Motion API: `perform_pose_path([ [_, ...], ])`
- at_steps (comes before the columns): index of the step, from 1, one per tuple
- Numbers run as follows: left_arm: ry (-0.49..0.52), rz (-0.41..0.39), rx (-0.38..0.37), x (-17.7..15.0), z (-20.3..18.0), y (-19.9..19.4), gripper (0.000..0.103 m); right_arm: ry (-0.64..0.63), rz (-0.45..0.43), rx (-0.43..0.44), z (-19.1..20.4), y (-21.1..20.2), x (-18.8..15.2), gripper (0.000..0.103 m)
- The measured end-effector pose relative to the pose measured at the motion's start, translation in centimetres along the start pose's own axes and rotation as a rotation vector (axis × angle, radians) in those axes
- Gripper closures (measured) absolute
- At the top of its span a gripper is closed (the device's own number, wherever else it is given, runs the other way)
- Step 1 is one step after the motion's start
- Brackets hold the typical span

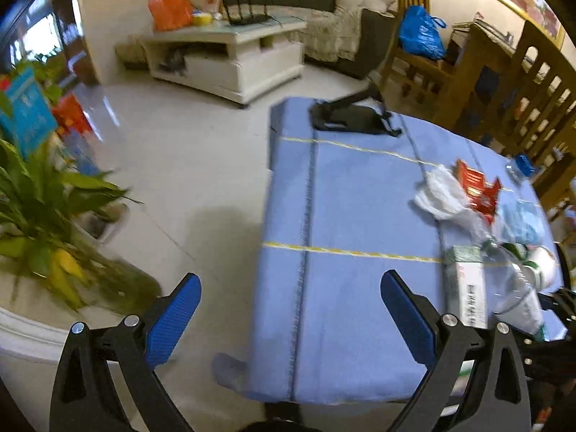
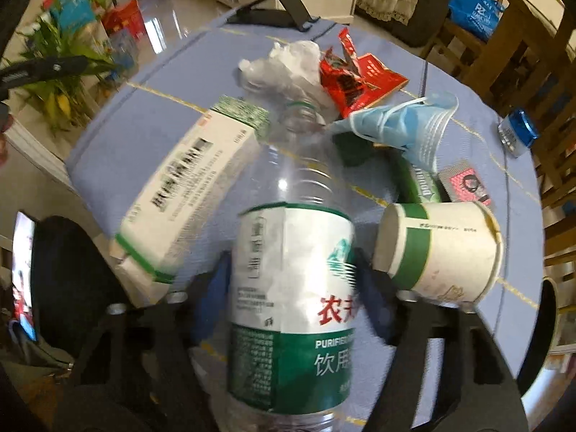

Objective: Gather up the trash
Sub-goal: 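Grasp the clear water bottle with the right tool while the left tool grasps the white ointment box, then drop the bottle into the black bin with the right tool while the left tool carries the box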

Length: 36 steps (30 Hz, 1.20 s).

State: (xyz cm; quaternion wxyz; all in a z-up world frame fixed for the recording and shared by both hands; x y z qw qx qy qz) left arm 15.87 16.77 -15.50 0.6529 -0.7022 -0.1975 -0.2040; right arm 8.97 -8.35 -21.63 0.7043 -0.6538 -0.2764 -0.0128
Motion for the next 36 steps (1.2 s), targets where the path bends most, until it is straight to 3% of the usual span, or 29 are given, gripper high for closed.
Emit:
perform_pose_path([
  [2, -0.023, 0.011, -0.058, -0.2, -1.0, -0.2, 0.007, 0.019, -0.003, 0.055, 0.2, -0.4, 0.0, 0.042],
  [5, -0.042, 0.04, -0.179, -0.5, -3.5, -0.5, 0.007, 0.038, -0.037, 0.071, -0.3, -1.5, 0.3, 0.042],
  [12, 0.074, 0.073, -0.206, -2.8, -10.6, -0.4, 0.007, 0.173, -0.14, 0.194, -3.2, -5.3, 0.0, 0.042],
  [17, 0.124, 0.118, -0.158, -4.3, -14.2, 2.0, 0.007, 0.297, -0.261, 0.26, -6.7, -9.5, -0.8, 0.042],
  [24, 0.273, 0.141, -0.009, -5.8, -17.3, 4.8, 0.009, 0.462, -0.437, 0.179, -16.2, -16.3, -3.7, 0.042],
  [26, 0.293, 0.166, 0.015, -6.2, -17.8, 5.8, 0.02, 0.52, -0.463, 0.139, -19.6, -17.2, -5.3, 0.042],
  [28, 0.289, 0.214, 0.01, -6.9, -18.2, 6.7, 0.031, 0.573, -0.471, 0.121, -22.1, -17.6, -6.8, 0.042],
  [30, 0.266, 0.21, 0.008, -6.9, -18.2, 6.8, 0.035, 0.637, -0.479, 0.079, -25.6, -17.7, -8.8, 0.042],
  [32, 0.268, 0.218, -0.025, -7.0, -18.6, 6.5, 0.054, 0.686, -0.482, 0.034, -28.7, -17.0, -10.4, 0.042],
  [36, 0.251, 0.24, -0.041, -7.6, -18.5, 5.9, 0.055, 0.81, -0.454, -0.068, -35.7, -15.4, -14.4, 0.042],
])
Point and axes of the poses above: each gripper's, at about its wrist camera, not at the fingertips, and y roughly the way its jaws point, z to its left, x to its top, the point moved 10 cm from there along y, roughly the way its jaws point, and after that the axes turned 2 degrees about -z, right-handed, at the moved point
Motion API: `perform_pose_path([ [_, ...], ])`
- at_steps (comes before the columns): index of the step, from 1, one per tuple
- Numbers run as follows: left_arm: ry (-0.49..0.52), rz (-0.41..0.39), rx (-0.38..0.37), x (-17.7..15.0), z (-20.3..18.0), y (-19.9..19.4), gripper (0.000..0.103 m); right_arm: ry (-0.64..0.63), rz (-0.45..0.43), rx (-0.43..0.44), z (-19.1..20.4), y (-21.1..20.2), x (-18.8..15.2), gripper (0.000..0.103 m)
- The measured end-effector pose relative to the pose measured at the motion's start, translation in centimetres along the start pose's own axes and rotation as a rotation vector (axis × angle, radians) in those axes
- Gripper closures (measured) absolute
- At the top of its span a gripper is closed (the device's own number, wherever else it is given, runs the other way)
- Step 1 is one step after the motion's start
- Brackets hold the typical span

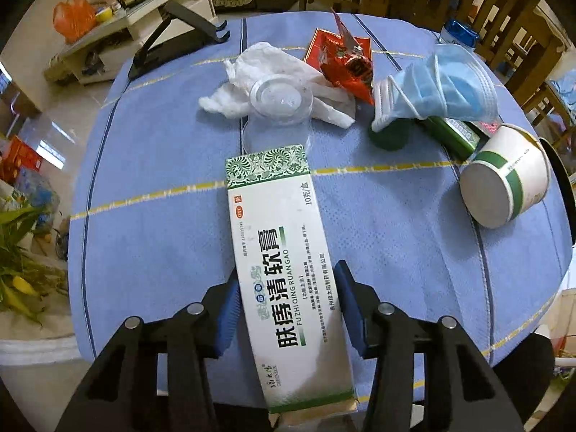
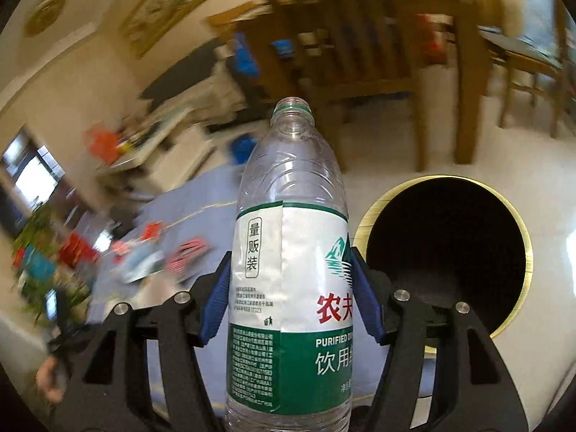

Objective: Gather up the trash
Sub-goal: 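Drop the bottle into the black bin with the right tool while the left tool carries the box, then move the white box over the black bin and open the left tool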

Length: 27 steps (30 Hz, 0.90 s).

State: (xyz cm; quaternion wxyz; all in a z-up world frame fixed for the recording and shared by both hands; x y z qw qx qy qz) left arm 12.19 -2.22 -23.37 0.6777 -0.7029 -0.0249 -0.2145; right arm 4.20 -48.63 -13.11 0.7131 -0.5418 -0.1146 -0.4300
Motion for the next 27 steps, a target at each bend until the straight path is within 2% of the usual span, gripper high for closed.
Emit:
perform_pose_path([
  [3, -0.001, -0.023, -0.013, -0.2, -0.9, -1.3, 0.055, 0.066, 0.016, -0.111, -5.8, 1.9, 0.7, 0.042],
  [7, 0.032, -0.085, -0.033, 0.6, -3.1, -3.8, 0.055, 0.113, 0.03, -0.22, -11.6, 3.7, 0.6, 0.042],
  [12, 0.094, -0.128, -0.084, 1.0, -6.5, -6.7, 0.055, 0.102, 0.11, -0.312, -14.2, 7.1, -0.1, 0.04],
  [13, 0.109, -0.135, -0.094, 1.2, -7.2, -7.1, 0.055, 0.089, 0.124, -0.346, -14.4, 7.6, -0.3, 0.036],
  [14, 0.129, -0.143, -0.106, 1.2, -8.2, -7.8, 0.055, 0.086, 0.125, -0.363, -14.8, 7.5, -0.5, 0.018],
  [15, 0.147, -0.151, -0.116, 1.5, -9.1, -8.2, 0.055, 0.087, 0.095, -0.384, -14.9, 6.9, -0.4, 0.008],
  [18, 0.219, -0.177, -0.131, 2.4, -12.4, -9.5, 0.055, 0.096, -0.012, -0.37, -14.7, 4.2, -0.2, 0.006],
  [21, 0.275, -0.194, -0.147, 3.8, -16.0, -10.0, 0.055, 0.095, 0.0, -0.345, -14.6, 4.1, -0.1, 0.006],
  [22, 0.294, -0.202, -0.159, 4.1, -17.2, -10.2, 0.055, 0.096, -0.007, -0.355, -14.6, 3.7, 0.0, 0.006],
  [24, 0.328, -0.225, -0.185, 5.1, -20.1, -10.3, 0.055, 0.127, -0.044, -0.319, -14.6, 2.3, 0.0, 0.006],
  [27, 0.354, -0.219, -0.241, 6.2, -24.1, -9.6, 0.055, 0.153, -0.074, -0.296, -15.1, 1.0, -0.6, 0.006],
])
Point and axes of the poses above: each gripper's, at about its wrist camera, not at the fingertips, and y roughly the way its jaws point, z to its left, x to its top, the point moved 10 cm from there along y, roughly the way its jaws point, and after that the axes turned 2 degrees about -z, right-handed, at the moved point
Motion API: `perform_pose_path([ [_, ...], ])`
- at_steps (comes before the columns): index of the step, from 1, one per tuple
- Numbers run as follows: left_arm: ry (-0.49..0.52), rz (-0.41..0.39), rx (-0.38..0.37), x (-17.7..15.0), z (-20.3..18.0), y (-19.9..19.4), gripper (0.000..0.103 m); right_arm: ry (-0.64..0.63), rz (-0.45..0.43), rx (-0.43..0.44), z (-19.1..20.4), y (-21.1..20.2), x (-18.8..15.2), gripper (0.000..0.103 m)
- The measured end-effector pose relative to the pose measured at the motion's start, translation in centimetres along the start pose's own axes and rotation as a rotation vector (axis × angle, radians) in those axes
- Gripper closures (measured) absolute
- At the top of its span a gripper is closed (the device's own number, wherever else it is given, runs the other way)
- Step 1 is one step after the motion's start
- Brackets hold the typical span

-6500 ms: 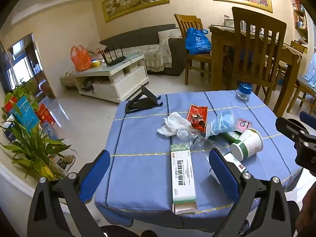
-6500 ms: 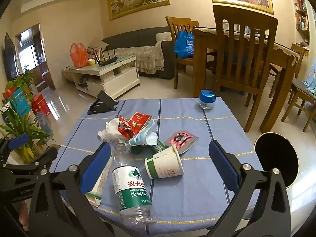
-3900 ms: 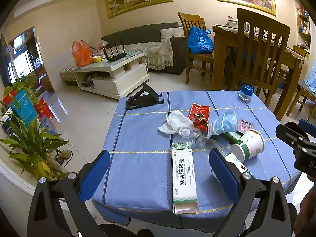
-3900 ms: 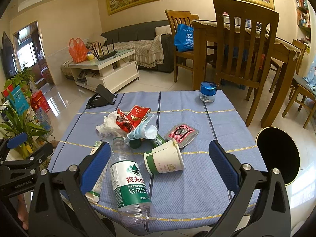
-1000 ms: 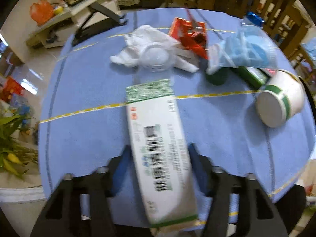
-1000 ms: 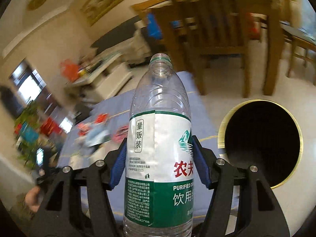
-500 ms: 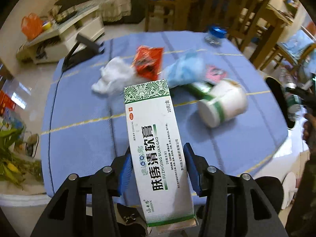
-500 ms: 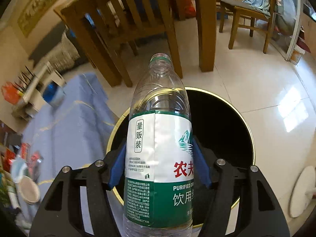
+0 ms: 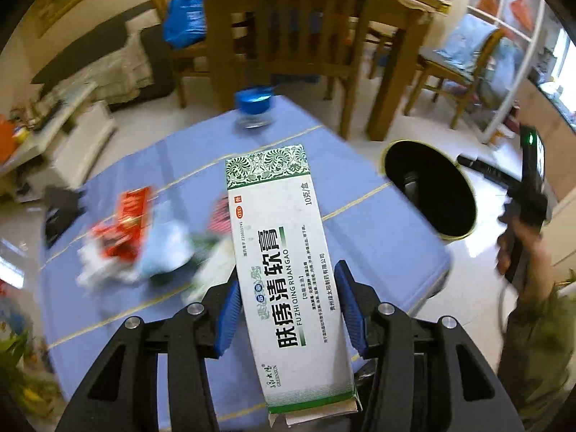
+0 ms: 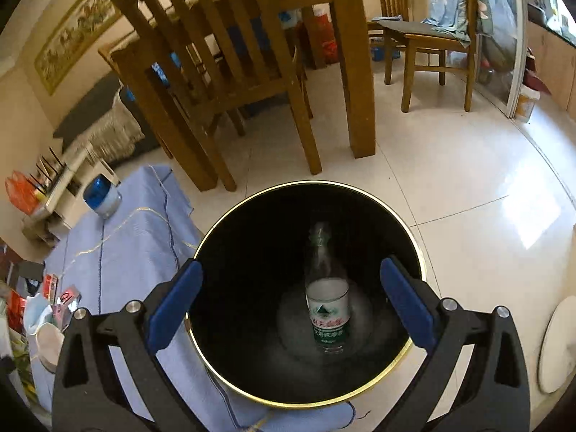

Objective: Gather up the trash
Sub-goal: 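Move the white box over the black bin and open the left tool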

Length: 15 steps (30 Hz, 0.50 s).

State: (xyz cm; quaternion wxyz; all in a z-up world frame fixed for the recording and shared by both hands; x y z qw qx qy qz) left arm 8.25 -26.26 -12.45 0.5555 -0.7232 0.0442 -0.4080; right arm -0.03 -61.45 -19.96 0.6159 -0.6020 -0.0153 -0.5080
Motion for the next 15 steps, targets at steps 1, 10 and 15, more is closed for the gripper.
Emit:
perform_pose_path([
  [1, 0.006, 0.004, -0.025, 0.7, -1.3, 1.0, 0.055, 0.017, -0.004, 0.005, -0.8, -0.4, -0.5, 0.006],
  [10, 0.096, 0.021, -0.125, 5.2, -10.5, 6.5, 0.055, 0.135, 0.018, -0.033, -8.5, -1.6, -4.4, 0.006],
  [15, 0.177, -0.001, -0.217, 8.9, -16.9, 9.4, 0.007, 0.175, 0.052, -0.035, -10.3, -0.4, -5.8, 0.006],
])
Point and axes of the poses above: each gripper's, at about its wrist camera, not at the fingertips, and y roughly the way its jaws point, z to its left, x to its top, the point moved 10 cm from there along y, roughly the way its jaws point, and after that the axes turned 2 degrees about -z, right-handed, at the moved point
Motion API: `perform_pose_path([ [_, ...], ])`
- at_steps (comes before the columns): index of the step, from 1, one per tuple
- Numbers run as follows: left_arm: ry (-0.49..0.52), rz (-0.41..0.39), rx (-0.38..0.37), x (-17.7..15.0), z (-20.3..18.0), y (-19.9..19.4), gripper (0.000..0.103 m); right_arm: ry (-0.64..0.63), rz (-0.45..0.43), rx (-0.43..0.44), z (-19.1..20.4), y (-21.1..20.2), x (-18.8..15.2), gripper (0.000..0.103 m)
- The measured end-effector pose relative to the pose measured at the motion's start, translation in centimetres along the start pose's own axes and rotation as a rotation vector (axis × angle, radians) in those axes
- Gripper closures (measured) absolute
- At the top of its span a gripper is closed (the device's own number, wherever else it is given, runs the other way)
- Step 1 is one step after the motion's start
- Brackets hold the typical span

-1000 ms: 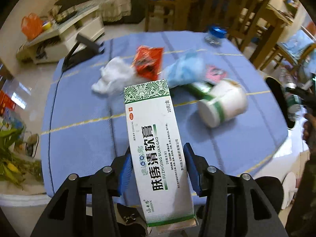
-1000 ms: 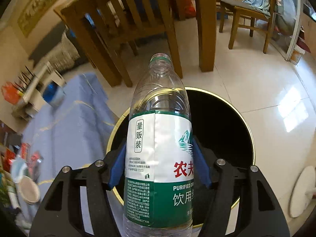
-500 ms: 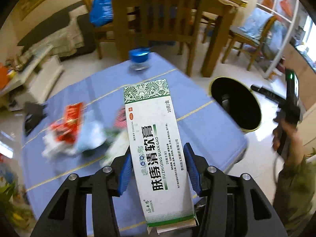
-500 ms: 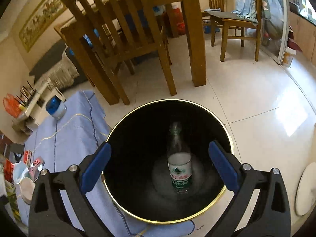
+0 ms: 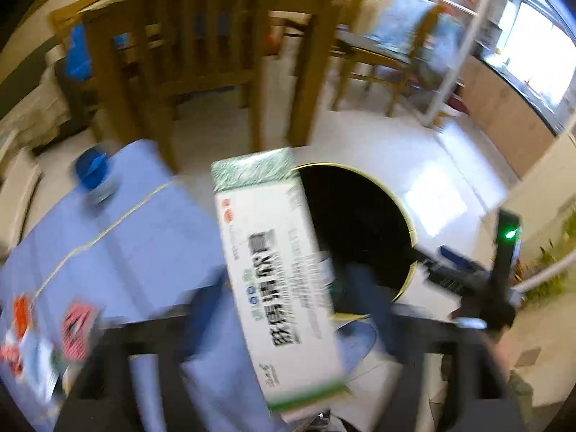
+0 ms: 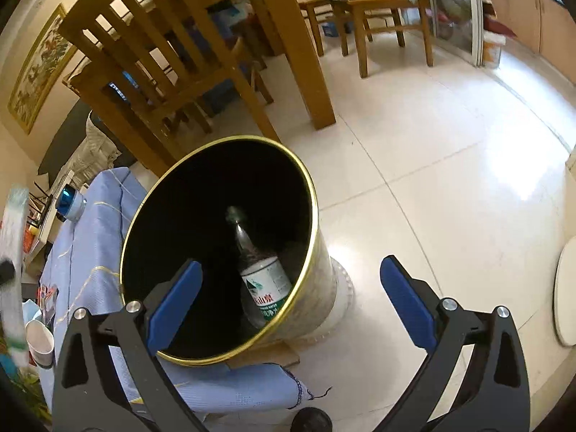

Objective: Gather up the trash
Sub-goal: 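Move the white box over the black bin and open the left tool, then grasp the blue face mask with the right tool while the left tool grasps the red wrapper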

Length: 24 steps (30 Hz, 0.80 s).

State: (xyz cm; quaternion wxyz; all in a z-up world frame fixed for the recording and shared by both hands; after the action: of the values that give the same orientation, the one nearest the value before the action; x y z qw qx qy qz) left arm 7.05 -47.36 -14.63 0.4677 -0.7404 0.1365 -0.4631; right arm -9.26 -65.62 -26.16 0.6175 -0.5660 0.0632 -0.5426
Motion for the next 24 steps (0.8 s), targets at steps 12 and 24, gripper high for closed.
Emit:
perform_pose_path([
  [12, -0.001, 0.005, 0.086, -4.6, 0.5, -3.2, 0.014, -0.091, -0.014, 0.035, 4.5, -1.2, -1.4, 0.006],
  [24, -0.199, -0.169, 0.448, -10.8, 20.7, -23.2, 0.013, -0.617, 0.065, 0.358, 29.1, -7.2, -12.2, 0.006],
])
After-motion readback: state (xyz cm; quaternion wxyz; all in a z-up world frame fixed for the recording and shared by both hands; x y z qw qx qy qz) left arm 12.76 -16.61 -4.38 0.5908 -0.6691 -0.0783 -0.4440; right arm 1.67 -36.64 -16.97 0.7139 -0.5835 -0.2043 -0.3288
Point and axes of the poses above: each gripper's, at about its wrist camera, not at the fingertips, and y roughly the way its jaws point, z to its left, x to its top, the point moved 10 cm from there along y, roughly the way its jaws point, and after that the axes turned 2 degrees about -z, right-handed, at the moved point
